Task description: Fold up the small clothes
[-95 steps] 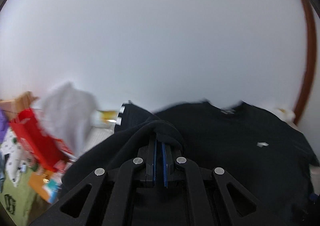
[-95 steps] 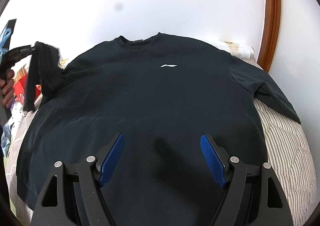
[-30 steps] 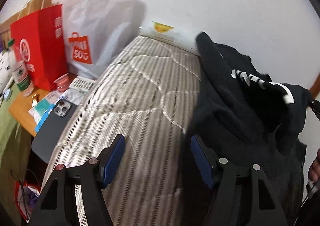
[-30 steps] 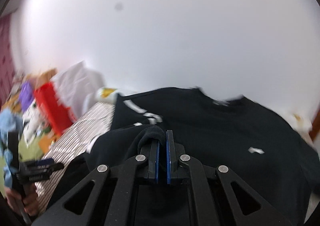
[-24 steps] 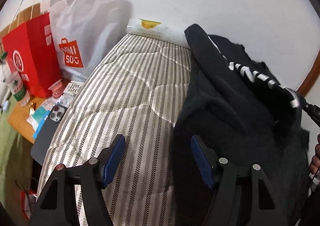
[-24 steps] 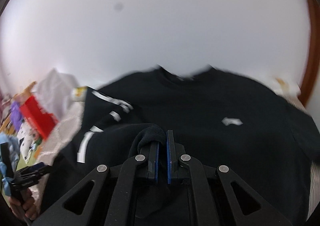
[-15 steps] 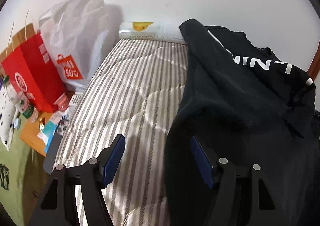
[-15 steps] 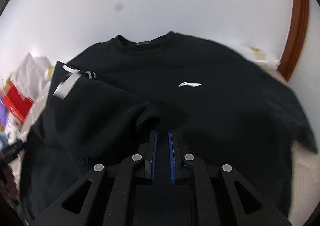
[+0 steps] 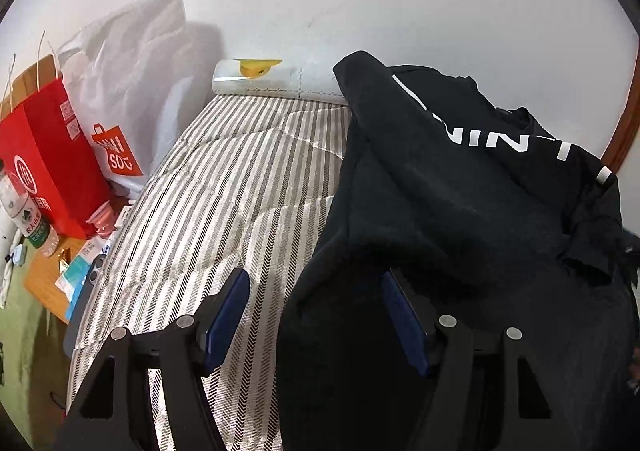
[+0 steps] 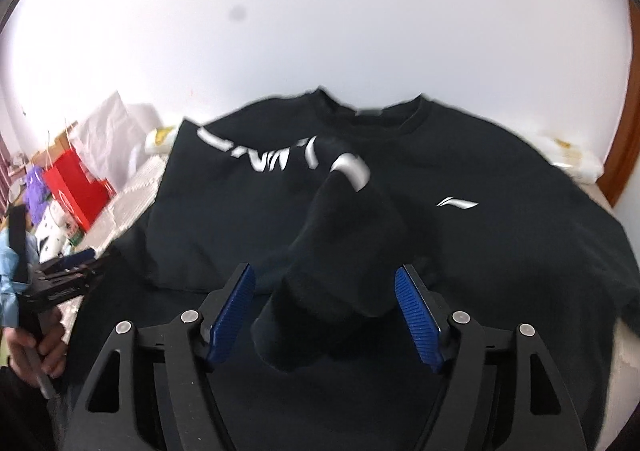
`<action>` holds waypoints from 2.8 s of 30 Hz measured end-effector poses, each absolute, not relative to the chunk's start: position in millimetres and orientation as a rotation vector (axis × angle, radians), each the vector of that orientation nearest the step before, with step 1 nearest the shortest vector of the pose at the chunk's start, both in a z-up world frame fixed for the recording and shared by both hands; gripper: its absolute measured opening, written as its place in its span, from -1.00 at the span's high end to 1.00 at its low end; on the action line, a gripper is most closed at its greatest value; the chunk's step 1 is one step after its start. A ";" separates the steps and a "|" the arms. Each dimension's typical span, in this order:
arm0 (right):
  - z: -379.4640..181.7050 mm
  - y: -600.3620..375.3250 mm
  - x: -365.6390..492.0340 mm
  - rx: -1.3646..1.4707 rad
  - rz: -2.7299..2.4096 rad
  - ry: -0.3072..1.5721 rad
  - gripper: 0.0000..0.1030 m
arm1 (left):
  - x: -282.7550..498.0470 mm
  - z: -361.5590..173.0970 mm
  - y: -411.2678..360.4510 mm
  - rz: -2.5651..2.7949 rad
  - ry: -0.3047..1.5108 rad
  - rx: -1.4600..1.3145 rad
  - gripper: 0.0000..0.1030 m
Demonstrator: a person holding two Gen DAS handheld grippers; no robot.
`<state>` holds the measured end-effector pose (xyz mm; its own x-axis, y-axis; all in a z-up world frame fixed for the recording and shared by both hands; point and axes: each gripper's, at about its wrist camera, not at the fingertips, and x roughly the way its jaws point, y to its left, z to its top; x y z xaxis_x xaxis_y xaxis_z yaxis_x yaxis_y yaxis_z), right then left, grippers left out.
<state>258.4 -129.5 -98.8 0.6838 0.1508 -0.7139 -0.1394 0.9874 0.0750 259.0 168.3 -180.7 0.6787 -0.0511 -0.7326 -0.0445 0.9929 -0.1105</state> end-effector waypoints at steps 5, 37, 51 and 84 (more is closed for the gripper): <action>-128.4 -116.2 272.6 -0.059 0.076 0.823 -0.33 | 263.1 -186.2 161.2 -0.011 0.845 -0.090 -0.32; -98.4 -318.3 273.6 0.275 -0.082 0.820 -0.23 | 264.4 -190.2 160.9 -0.002 0.870 -0.066 -0.35; -138.4 -295.4 314.9 0.185 -0.080 0.913 0.79 | 264.5 -190.5 160.9 -0.004 0.870 -0.068 -0.36; -155.5 -319.4 305.1 0.008 -0.236 0.858 -0.03 | 262.8 -189.3 155.8 0.015 0.857 -0.018 -0.38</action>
<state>305.1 -319.4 -155.5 0.6293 -0.2030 -0.7502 0.2094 0.9739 -0.0880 262.8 155.8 -189.3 0.6545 0.0059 -0.7561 -0.0206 0.9997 -0.0100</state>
